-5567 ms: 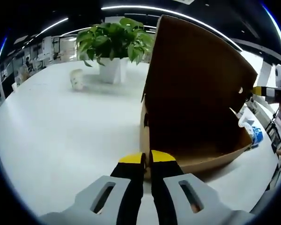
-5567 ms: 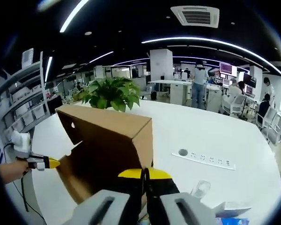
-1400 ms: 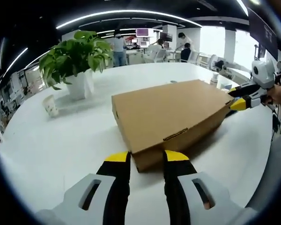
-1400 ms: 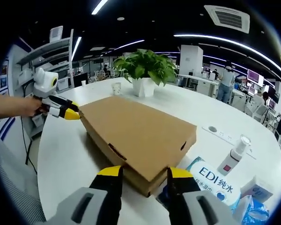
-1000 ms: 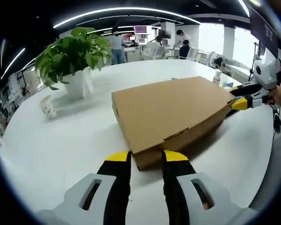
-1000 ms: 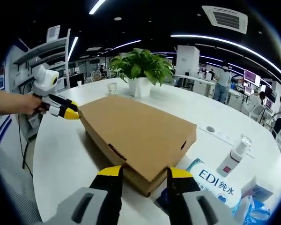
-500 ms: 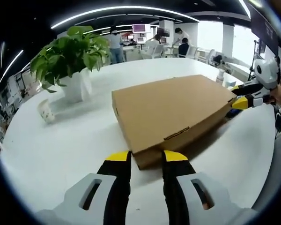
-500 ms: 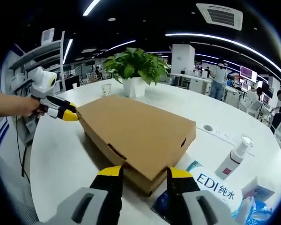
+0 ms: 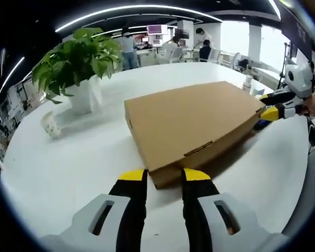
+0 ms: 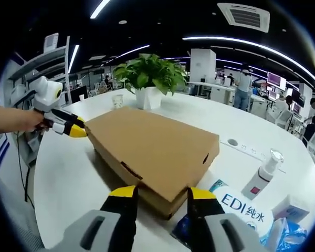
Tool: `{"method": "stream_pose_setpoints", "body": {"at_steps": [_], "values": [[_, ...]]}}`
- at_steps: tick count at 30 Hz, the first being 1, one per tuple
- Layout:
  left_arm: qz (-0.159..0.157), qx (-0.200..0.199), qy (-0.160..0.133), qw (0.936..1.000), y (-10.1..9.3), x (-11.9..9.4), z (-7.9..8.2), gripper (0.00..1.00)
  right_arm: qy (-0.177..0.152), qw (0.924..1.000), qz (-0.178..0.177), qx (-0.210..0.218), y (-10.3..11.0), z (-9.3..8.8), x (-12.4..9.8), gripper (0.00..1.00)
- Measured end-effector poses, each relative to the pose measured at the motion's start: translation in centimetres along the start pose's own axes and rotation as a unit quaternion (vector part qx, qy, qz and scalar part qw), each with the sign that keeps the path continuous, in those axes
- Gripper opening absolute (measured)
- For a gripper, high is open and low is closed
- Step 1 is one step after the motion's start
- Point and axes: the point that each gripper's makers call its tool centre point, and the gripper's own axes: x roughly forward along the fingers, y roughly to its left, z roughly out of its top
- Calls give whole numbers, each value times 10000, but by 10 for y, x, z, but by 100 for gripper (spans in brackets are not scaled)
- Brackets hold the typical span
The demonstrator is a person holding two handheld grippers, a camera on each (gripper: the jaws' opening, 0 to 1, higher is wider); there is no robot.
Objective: Operate the shoe box by opening the lid, removing the specified soft item, and placing it in the target area until the item is outside and the box remains undamaged.
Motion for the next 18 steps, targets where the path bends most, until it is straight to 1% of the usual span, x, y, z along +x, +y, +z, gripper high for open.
{"method": "stream_pose_setpoints", "body": {"at_steps": [4, 6, 8, 9, 11, 13, 15, 18], "values": [[1, 29, 19, 10000, 0, 0, 0, 24, -12, 10000, 8, -42, 1, 0, 0, 35], [4, 43, 23, 10000, -1, 0, 0, 24, 6, 9999, 34, -158, -1, -1, -1, 34], [-36, -20, 53, 10000, -2, 0, 0, 27, 42, 9996, 66, -255, -1, -2, -2, 33], [-52, -70, 66, 9999, -4, -1, 2, 30, 21, 9997, 49, -233, -2, -2, -3, 34], [-2, -57, -30, 10000, -6, -4, 7, 32, 18, 9997, 37, -255, -1, -2, -6, 41], [11, -94, -44, 9999, -6, -6, 9, 35, -32, 9997, 15, -250, -3, -1, -9, 45], [-17, -164, -70, 9998, -8, -7, 8, 37, -90, 9997, 49, -217, -2, 2, -14, 45], [-3, -139, -122, 9998, -12, -14, 11, 40, -223, 9990, 6, -381, -5, 7, -24, 47]]}}
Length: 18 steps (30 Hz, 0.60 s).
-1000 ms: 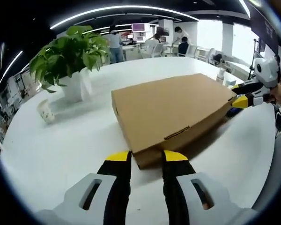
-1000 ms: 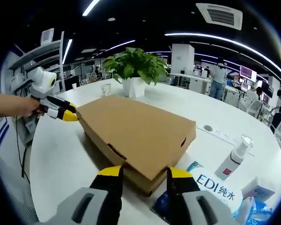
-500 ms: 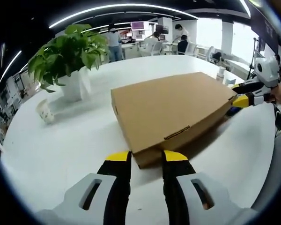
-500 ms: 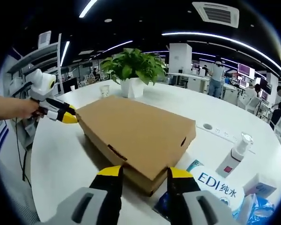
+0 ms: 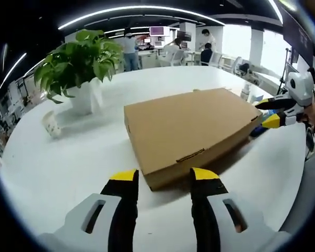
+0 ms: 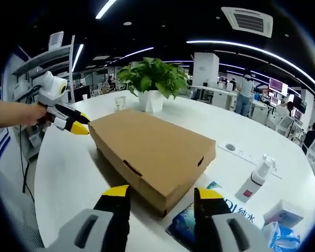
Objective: Operate the shoe box by opening the lid, removing the specified soft item, and placing it in the target area until the item is outside and the box remains undamaged.
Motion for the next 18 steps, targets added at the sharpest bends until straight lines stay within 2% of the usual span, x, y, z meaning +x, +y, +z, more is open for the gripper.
{"method": "stream_pose_setpoints", "body": {"at_steps": [4, 10, 18], "values": [[-2, -35, -149, 9999, -6, -8, 4, 44, -116, 9998, -42, -142, -3, 4, -12, 47], [-33, -90, -278, 9996, -16, -19, 6, 48, -236, 9997, -26, -52, -4, 5, -32, 51], [-102, -18, -546, 9985, -31, -37, 14, 52, -247, 9995, -164, -129, -10, -7, -62, 56]]}}
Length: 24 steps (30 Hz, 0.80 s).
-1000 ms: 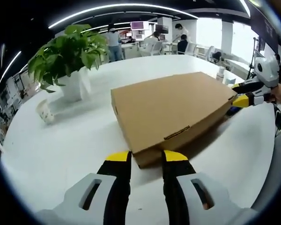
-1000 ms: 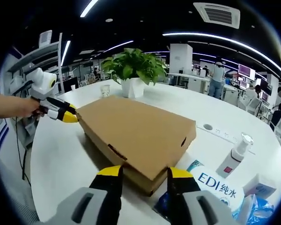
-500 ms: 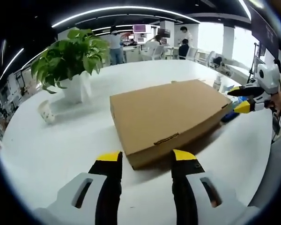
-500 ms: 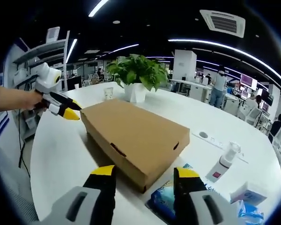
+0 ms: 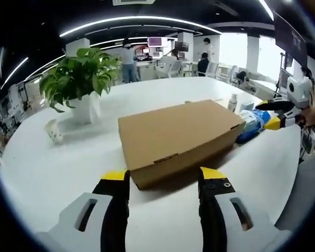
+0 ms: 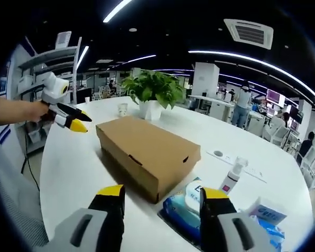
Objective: Operate the shoe box by opening the lid, removing the specified soft item, and placing it in the target area until the item is outside and the box remains undamaged.
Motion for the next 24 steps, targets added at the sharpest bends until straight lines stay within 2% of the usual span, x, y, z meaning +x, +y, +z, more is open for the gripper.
{"method": "stream_pose_setpoints", "body": {"at_steps": [10, 13, 24], "values": [[-218, 98, -235, 9994, -33, -21, 4, 60, -29, 9996, -199, 175, -14, -14, -45, 68], [-284, 101, -246, 9992, -44, -27, 2, 63, -5, 9996, -273, 109, -17, -22, -60, 75], [-505, 141, -354, 9980, -85, -56, -6, 72, 77, 9980, -566, 253, -25, -47, -111, 88]]}}
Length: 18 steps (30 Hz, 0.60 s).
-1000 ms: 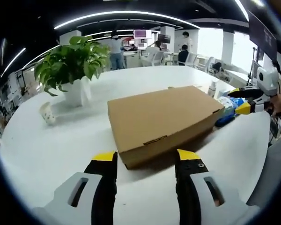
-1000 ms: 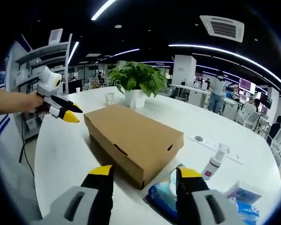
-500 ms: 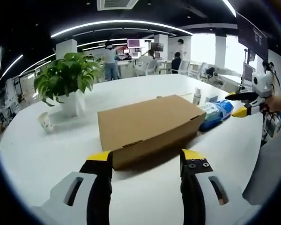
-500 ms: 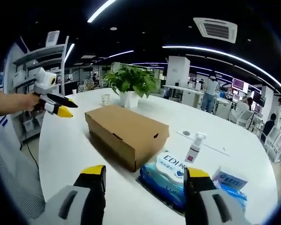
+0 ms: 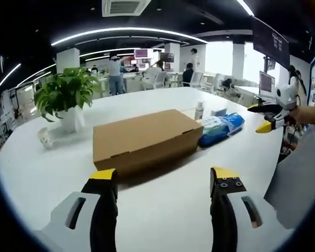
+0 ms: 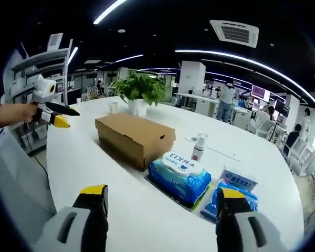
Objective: Operate the shoe box by opening the lid, removing the specified soft item, and placing it in the target area until the item is outside and the box remains undamaged.
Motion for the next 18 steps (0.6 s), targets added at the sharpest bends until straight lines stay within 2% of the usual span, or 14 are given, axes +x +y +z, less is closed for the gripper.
{"method": "stream_pose_setpoints", "body": {"at_steps": [2, 5, 8, 18], "values": [[-41, -22, -34, 10000, -7, -4, -2, 75, -49, 9999, -68, 136, -3, -3, -9, 92], [-106, -46, -40, 9999, -18, -9, -8, 80, 16, 9998, -194, 32, -9, -12, -19, 99], [-156, -89, -15, 9998, -26, -15, -14, 85, 90, 9995, -267, 154, -13, -20, -32, 99], [-153, -220, -142, 9995, -42, -46, -20, 89, 42, 9984, -490, 268, -8, -32, -69, 99]]}}
